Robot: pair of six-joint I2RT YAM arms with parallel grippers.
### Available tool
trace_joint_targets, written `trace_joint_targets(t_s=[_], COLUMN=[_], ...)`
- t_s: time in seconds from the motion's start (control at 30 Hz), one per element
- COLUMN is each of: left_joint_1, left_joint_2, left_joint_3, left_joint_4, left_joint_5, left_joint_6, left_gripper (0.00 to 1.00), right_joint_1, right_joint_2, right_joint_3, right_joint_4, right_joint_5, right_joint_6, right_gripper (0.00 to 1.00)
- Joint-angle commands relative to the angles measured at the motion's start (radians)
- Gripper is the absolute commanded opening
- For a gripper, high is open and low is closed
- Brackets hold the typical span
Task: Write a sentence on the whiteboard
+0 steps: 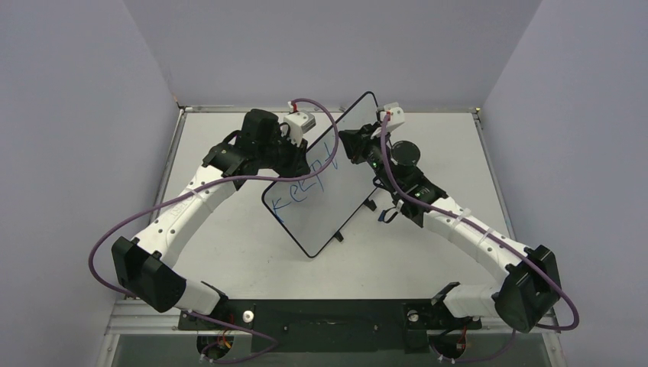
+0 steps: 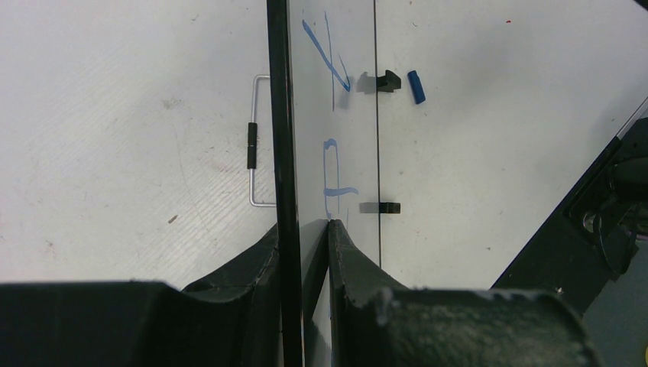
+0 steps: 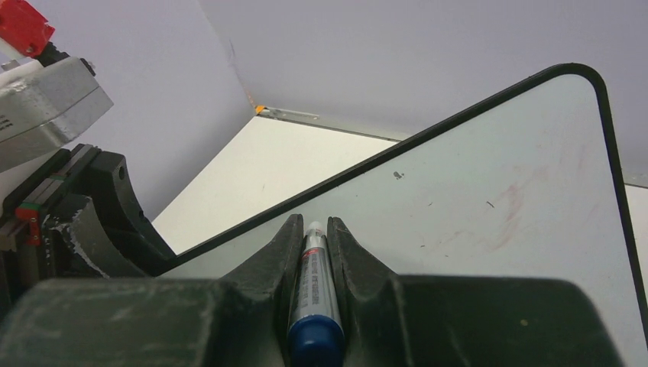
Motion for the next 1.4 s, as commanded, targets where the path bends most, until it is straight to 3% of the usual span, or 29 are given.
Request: trace_joint_targets(t_s=[0.0,0.87,1.37], left_joint_1=[-0.015,-0.015,-0.015], left_joint_2=[0.011,0.007,0.012], left_joint_3=[-0.031,-0.032,-0.032], left_joint_4=[0.086,0.087,0.085], left_joint_5=[-0.055,-0.055,-0.053], left_joint_6=[0.092,0.093,0.092], left_gripper=[0.00,0.00,0.00], right_joint_1=[0.004,0.002,0.003], right_joint_2=[0.025,0.023,0.014], right_joint_3=[0.052,-0.164,-0.097], right_joint_4=[0.034,0.028,-0.004], right_joint_5=[0.011,0.011,0.011], right_joint_6=[-0.012,0.037,0.041], right_gripper=[0.00,0.00,0.00])
